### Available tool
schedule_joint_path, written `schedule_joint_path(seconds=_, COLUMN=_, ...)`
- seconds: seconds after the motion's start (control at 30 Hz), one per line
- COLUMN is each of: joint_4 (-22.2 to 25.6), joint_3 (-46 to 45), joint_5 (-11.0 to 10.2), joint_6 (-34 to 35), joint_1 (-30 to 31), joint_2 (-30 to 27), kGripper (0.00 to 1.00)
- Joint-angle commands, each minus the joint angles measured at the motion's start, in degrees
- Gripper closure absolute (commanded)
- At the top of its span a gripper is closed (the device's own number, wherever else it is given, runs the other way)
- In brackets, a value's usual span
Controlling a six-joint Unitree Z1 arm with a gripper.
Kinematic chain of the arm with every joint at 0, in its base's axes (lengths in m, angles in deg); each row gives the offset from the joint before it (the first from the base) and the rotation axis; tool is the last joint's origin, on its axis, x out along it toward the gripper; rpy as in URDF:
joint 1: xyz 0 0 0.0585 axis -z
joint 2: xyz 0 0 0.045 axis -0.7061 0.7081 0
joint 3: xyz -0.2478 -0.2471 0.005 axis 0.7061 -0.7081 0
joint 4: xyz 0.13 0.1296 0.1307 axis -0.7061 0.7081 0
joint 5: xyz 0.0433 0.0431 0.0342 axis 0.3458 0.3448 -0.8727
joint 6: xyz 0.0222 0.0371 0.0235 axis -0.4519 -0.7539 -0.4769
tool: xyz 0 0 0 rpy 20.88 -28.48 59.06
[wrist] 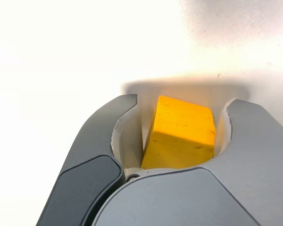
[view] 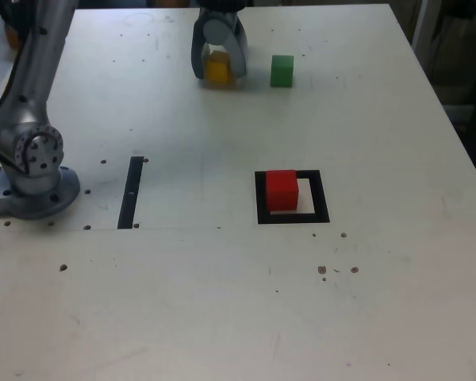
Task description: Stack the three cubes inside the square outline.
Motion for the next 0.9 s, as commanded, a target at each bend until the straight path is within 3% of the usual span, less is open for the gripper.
schedule_joint_path(seconds=0.0, joint_4=0.6, joint_3=0.1, joint_5=0.3, joint_6=0.1, joint_1=0.0, joint_2=-0.6, kGripper=0.84)
schedule_joint_path(seconds=0.33, joint_4=5.2, joint_3=1.0, joint_5=0.3, joint_6=2.6, joint_1=2.9, joint_2=-8.6, kGripper=0.84)
schedule_joint_path(seconds=0.6, joint_4=7.4, joint_3=-2.5, joint_5=0.1, joint_6=9.5, joint_1=11.8, joint_2=-16.5, kGripper=0.83)
schedule_joint_path(seconds=0.87, joint_4=7.8, joint_3=-8.6, joint_5=0.2, joint_6=22.8, joint_1=25.2, joint_2=-22.1, kGripper=0.83)
